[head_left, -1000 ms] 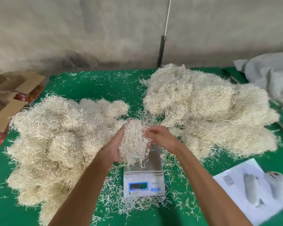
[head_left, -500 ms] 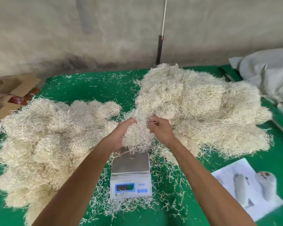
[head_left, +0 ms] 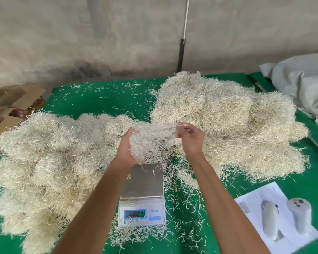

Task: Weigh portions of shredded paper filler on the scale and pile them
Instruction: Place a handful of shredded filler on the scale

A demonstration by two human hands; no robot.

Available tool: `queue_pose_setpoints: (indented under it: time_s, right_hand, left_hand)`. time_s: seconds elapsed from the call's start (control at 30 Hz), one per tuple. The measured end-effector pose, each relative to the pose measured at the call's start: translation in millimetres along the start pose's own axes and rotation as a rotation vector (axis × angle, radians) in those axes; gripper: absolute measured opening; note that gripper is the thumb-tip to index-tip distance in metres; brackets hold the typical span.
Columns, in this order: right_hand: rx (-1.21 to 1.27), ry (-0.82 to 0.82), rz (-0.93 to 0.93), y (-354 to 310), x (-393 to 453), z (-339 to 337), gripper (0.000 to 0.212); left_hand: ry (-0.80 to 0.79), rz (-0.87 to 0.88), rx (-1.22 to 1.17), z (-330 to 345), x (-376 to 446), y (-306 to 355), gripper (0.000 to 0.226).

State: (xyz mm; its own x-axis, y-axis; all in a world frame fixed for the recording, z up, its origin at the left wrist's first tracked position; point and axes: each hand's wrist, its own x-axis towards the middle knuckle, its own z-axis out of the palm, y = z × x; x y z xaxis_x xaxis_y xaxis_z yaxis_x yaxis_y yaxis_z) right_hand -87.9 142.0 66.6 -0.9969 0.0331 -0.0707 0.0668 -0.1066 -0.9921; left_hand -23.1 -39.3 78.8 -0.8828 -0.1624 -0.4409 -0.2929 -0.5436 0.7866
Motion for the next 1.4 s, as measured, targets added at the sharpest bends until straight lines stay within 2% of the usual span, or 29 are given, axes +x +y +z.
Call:
queue_pose_setpoints:
  time_s: [0.03,0.07,0.13,0.17,0.27,0.3,0.37,0.4,0.47,0.53,0.6,0.67,0.73,0.8,0.87,0.9,0.97,1.03,1.1,1.17,1.2,1.23,1.3,1.33,1.37,1.4]
  right_hand:
    - [0.020,0.042,0.028,0.0,3.8,-3.2,0.013]
    - [-0.030,0.013,0.032,1.0,3.0,-2.5,0.015]
    - [-0.103,-0.101,0.003,7.7,0.1,1.4,0.018]
    - [-0.056,-0.090,0.002,8.8,2.5,-1.1,0.017]
    - [0.116,0.112,0.065,4.0,20.5,-29.3,0.012]
    - [0.110,0.111,0.067,4.4,23.0,-35.3,0.012]
    - [0.013,-0.027,0.029,6.6,17.4,-26.3,0.008]
    - [-0.066,-0.141,0.006,8.2,9.7,-15.0,0.015]
    - [-0.224,-0.386,0.019,9.9,-4.0,3.1,0.043]
    - [-0.371,-0.543,0.060,11.5,-10.0,8.7,0.059]
    - [-0.464,-0.588,0.052,12.1,-9.4,2.3,0.051]
    - [-0.463,-0.519,0.049,11.0,-4.3,-8.6,0.044]
    - [-0.471,-0.467,-0.019,9.0,0.4,-12.2,0.036]
    - [-0.624,-0.442,-0.186,8.4,3.9,-9.5,0.027]
    - [-0.840,-0.362,-0.363,14.4,6.1,-4.8,0.021]
    - [-0.909,-0.316,-0.419,18.9,7.9,-2.7,0.019]
    - [-0.948,-0.240,-0.453,28.0,10.8,4.3,0.016]
    - [-0.920,-0.168,-0.377,39.1,13.7,11.7,0.009]
    - [-0.755,0.002,-0.157,45.9,29.1,-1.8,0.018]
    - [-0.690,0.112,0.012,47.5,48.2,-38.9,0.023]
    - [-0.736,0.122,0.044,46.5,56.1,-58.0,0.020]
    - [-0.770,0.132,0.064,45.0,62.6,-71.4,0.018]
    - [-0.766,0.158,0.068,45.0,67.8,-76.8,0.019]
    - [-0.716,0.142,0.071,44.7,64.7,-71.7,0.019]
    - [-0.636,0.117,0.083,45.5,59.7,-65.1,0.016]
    - [-0.555,0.084,0.097,47.9,55.2,-59.1,0.017]
  left_hand:
    - [0.041,-0.008,0.033,-2.1,1.1,1.5,0.040]
    - [0.049,-0.042,0.052,-3.2,1.4,0.3,0.041]
    - [0.027,-0.095,0.069,-2.9,2.9,-3.8,0.054]
    - [0.049,-0.074,0.059,-4.3,3.2,-1.5,0.057]
    - [0.175,0.022,-0.031,-29.0,8.5,14.5,0.048]
    - [0.196,0.028,-0.048,-34.8,10.3,17.0,0.047]
    - [0.170,0.016,-0.038,-30.5,11.3,13.5,0.048]
    - [0.134,0.003,-0.035,-24.7,12.6,9.1,0.044]
    - [0.097,-0.033,-0.017,-14.1,14.6,1.2,0.046]
    - [0.050,-0.043,-0.016,-11.3,13.2,-1.4,0.045]
    - [0.073,0.003,-0.025,-18.2,13.5,0.8,0.044]
    - [0.012,0.071,0.029,-24.1,12.0,5.6,0.041]
    - [0.008,-0.009,0.069,-28.3,8.7,6.8,0.034]
    - [0.084,-0.066,0.127,-28.7,3.7,7.4,0.032]
    - [0.135,-0.068,0.152,-29.5,-0.4,8.1,0.040]
    - [0.129,-0.070,0.145,-27.3,-3.2,8.5,0.043]
    - [0.075,-0.102,0.130,-17.1,-9.9,9.1,0.035]
    - [0.046,-0.120,0.140,-7.8,-15.7,9.1,0.032]
    - [-0.033,-0.013,0.074,-15.0,-25.3,15.5,0.030]
    - [-0.039,0.138,0.064,-43.6,-33.9,33.6,0.021]
    - [0.002,0.190,0.105,-57.4,-39.3,42.6,0.019]
    - [0.073,0.193,0.174,-65.9,-42.6,48.4,0.026]
    - [0.259,0.104,0.237,-72.8,-37.9,46.7,0.062]
    - [0.299,0.061,0.214,-66.6,-35.7,42.7,0.068]
    - [0.302,0.033,0.172,-55.3,-36.6,39.3,0.062]
    - [0.285,0.036,0.140,-48.5,-34.9,34.8,0.046]
